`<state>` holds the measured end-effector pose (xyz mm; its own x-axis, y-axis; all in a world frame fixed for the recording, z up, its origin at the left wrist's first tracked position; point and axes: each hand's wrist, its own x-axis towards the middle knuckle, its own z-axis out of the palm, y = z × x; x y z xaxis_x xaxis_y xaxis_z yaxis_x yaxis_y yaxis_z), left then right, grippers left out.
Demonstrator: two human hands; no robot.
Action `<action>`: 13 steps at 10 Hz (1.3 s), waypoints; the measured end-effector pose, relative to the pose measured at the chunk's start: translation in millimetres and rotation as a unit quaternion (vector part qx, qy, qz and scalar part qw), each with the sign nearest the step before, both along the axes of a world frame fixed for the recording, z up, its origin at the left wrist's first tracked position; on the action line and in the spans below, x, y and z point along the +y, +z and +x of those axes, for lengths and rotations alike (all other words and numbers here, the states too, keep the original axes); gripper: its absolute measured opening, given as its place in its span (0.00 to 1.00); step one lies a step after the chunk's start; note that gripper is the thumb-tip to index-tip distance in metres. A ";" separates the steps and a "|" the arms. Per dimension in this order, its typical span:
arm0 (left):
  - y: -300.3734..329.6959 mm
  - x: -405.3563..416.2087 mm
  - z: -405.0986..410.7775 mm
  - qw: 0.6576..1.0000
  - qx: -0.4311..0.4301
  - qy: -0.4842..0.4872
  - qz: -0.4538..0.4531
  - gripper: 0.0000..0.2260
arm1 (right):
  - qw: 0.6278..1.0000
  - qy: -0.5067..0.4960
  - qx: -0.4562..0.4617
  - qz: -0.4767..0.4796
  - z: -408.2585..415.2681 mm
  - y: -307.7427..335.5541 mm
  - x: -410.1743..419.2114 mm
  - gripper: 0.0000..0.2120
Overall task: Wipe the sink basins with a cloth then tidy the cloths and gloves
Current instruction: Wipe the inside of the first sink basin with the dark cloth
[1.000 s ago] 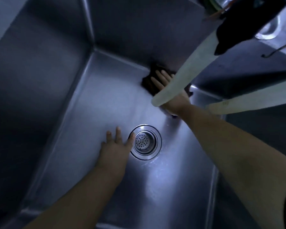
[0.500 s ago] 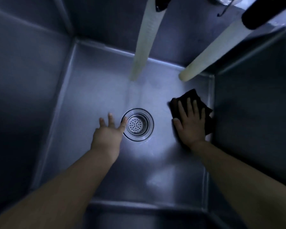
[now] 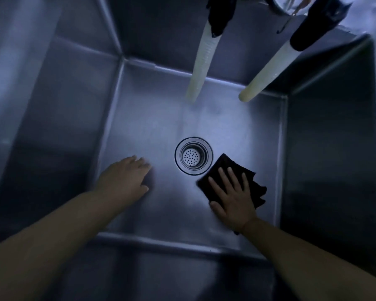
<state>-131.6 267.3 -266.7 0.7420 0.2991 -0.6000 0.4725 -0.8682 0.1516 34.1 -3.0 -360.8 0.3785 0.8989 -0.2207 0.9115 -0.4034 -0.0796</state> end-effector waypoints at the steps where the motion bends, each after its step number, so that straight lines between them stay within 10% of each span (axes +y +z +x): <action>1: 19.6 -3.0 -25.0 0.999 -0.009 0.032 -0.013 0.24 | 0.999 -0.050 -0.007 0.001 25.1 1.3 32.4 0.29; 7: 18.4 -0.1 -50.5 0.992 -0.039 0.117 0.037 0.17 | 0.998 0.063 -0.030 -0.001 9.5 -19.7 232.2 0.29; 13: 28.0 -18.5 -44.1 0.999 -0.026 0.024 0.005 0.19 | 0.921 0.381 0.068 0.047 -40.3 -7.7 6.6 0.27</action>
